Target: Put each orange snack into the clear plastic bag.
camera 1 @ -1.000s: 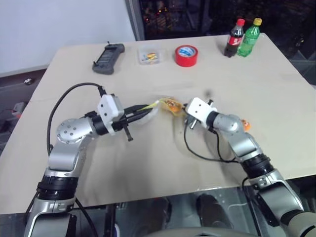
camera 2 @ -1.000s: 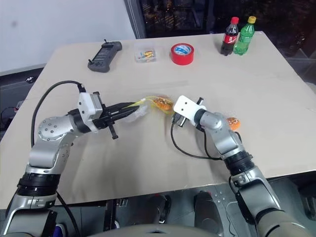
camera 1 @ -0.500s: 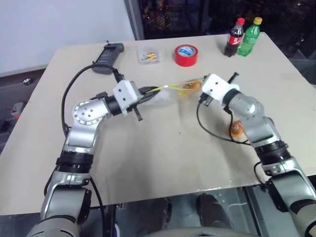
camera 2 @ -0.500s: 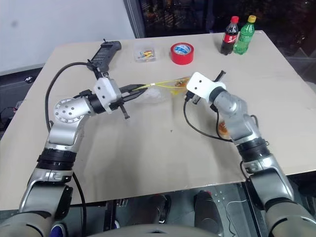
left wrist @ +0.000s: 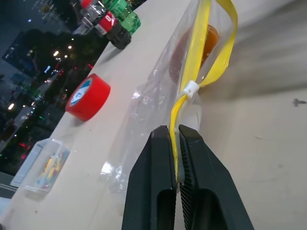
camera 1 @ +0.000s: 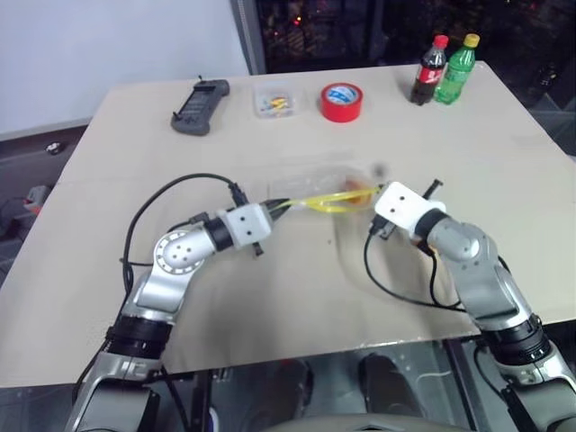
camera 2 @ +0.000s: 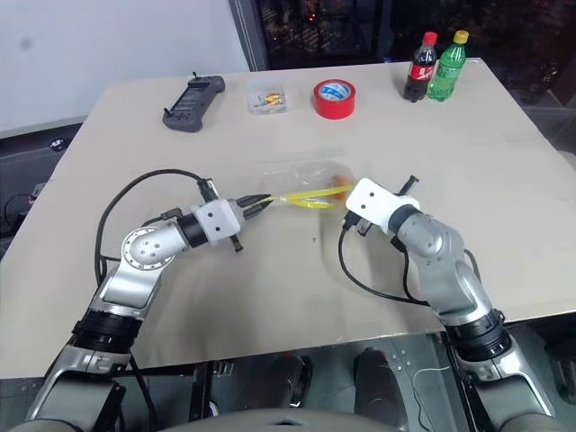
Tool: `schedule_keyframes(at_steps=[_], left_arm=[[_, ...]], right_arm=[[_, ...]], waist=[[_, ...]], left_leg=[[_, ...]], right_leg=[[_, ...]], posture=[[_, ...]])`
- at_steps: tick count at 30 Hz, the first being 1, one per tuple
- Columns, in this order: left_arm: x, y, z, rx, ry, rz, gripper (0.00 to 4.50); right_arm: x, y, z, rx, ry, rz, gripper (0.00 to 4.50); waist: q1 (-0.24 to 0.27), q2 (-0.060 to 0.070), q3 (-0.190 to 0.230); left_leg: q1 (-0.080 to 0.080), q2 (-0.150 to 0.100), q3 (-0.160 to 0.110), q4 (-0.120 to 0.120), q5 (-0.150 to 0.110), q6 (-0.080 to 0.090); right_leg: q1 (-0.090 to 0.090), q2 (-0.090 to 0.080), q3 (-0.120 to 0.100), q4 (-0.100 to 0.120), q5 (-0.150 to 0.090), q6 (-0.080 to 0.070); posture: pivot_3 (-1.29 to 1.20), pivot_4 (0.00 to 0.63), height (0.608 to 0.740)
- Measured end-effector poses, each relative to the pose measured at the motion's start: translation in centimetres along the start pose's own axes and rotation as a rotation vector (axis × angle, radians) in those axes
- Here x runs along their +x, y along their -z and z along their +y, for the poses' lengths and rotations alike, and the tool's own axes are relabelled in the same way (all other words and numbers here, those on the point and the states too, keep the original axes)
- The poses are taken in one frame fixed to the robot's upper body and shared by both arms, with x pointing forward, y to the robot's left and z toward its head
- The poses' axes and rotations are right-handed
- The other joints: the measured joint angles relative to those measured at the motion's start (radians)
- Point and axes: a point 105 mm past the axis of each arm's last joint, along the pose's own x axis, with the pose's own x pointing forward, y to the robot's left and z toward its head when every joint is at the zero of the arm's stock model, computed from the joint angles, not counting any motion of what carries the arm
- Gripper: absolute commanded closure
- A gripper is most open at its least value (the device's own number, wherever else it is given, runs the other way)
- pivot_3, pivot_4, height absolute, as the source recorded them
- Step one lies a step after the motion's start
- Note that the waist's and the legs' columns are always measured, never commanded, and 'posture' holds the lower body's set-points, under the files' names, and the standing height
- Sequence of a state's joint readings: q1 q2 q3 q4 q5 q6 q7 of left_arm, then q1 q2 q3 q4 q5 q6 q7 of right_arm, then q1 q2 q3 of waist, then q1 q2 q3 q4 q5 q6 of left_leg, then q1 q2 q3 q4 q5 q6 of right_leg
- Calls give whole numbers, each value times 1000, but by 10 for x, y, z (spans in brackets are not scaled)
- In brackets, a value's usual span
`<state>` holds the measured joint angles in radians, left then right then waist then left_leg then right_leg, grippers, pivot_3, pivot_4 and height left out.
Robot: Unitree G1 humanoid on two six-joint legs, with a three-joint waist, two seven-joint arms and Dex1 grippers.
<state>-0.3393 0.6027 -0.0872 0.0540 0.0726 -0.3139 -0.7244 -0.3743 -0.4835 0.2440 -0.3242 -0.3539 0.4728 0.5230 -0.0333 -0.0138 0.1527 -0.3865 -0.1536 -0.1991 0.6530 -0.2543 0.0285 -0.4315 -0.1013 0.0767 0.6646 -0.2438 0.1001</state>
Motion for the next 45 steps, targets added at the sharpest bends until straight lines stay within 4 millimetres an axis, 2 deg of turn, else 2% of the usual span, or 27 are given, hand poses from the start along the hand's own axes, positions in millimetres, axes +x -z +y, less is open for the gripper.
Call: schedule_keyframes(at_steps=[3, 7, 9, 12, 15, 16, 19, 23, 28, 33, 39, 42, 45], left_arm=[[-1, 1, 0, -14, 2, -10, 4500], [-2, -1, 0, -45, 7, -37, 4500], [-4, 2, 2, -65, 5, -38, 4500], [-5, 2, 3, -79, 8, -43, 4500], [-5, 2, 3, -86, 10, -49, 4500], [-5, 1, 3, -85, 10, -50, 4500], [-5, 2, 3, -88, 10, -49, 4500], [-4, 3, 3, -96, 10, -43, 4500], [-3, 3, 3, -108, 8, -43, 4500], [-3, 3, 2, -113, 8, -44, 4500], [-3, 4, 2, -124, 7, -37, 4500], [-3, 3, 2, -124, 6, -38, 4500], [-3, 3, 2, -122, 6, -40, 4500]], right_arm=[[-7, 4, -5, 90, 2, 14, 1671], [-30, 4, -3, 261, -75, 16, 1671], [-54, 13, -3, 371, -103, 57, 1671], [-74, 28, -8, 386, -91, 141, 1671], [-84, 43, -9, 422, -53, 227, 1671], [-87, 50, -9, 482, -17, 264, 1671], [-89, 64, -15, 760, 141, 325, 1671], [-91, 60, -7, 1026, 162, 334, 1671], [-91, 56, 3, 1206, 155, 292, 1671], [-84, 55, 3, 1245, 168, 288, 1671], [-72, 49, 6, 1209, 171, 323, 1671], [-68, 50, 6, 1148, 168, 354, 2467], [-64, 47, 5, 1066, 154, 357, 3823]], waist=[[0, 0, 0], [4, 0, 0], [14, 0, 0], [21, 0, 0], [20, 0, 0], [20, 0, 0], [19, 0, 0], [21, 0, 0], [19, 0, -1], [15, 0, -1], [11, 0, -1], [9, 0, -1], [3, 0, -2]], left_leg=[[0, 0, 0, 0, 0, 0], [-1, 0, -1, 0, 0, 0], [-1, 0, -1, 0, 0, 1], [-1, 0, 0, 0, 0, 1], [0, 1, 0, 0, 0, 1], [0, 1, 0, 0, 0, 1], [0, 1, 1, 0, 0, 0], [0, 0, 1, 0, 0, 1], [0, 0, 0, -1, 0, 1], [1, 1, 1, -1, 0, 1], [1, 1, 1, -1, 0, 1], [1, 1, 1, -1, 0, 1], [1, 1, 1, -1, 0, 0]], right_leg=[[0, 0, 0, 0, 0, 0], [0, 0, 0, -1, 0, 0], [0, 0, -1, -2, 0, 0], [0, -1, -1, -2, 0, 0], [0, -2, -1, -1, 0, 0], [0, -2, 0, -1, 0, 0], [0, -2, 0, 0, 0, 0], [0, -2, 0, -1, 0, 0], [0, -2, 0, -1, 0, 0], [0, -2, 0, 0, 0, 0], [0, -2, 0, 0, 0, 0], [0, -2, 0, 0, 0, 0], [1, -2, 0, 0, 0, 0]], posture=[[0, 150, 740], [0, 150, 740], [0, 150, 740], [0, 150, 740], [0, 150, 740], [0, 150, 740], [0, 150, 740], [0, 150, 740], [0, 150, 740], [0, 150, 740], [0, 150, 740], [0, 150, 740], [0, 150, 740]])
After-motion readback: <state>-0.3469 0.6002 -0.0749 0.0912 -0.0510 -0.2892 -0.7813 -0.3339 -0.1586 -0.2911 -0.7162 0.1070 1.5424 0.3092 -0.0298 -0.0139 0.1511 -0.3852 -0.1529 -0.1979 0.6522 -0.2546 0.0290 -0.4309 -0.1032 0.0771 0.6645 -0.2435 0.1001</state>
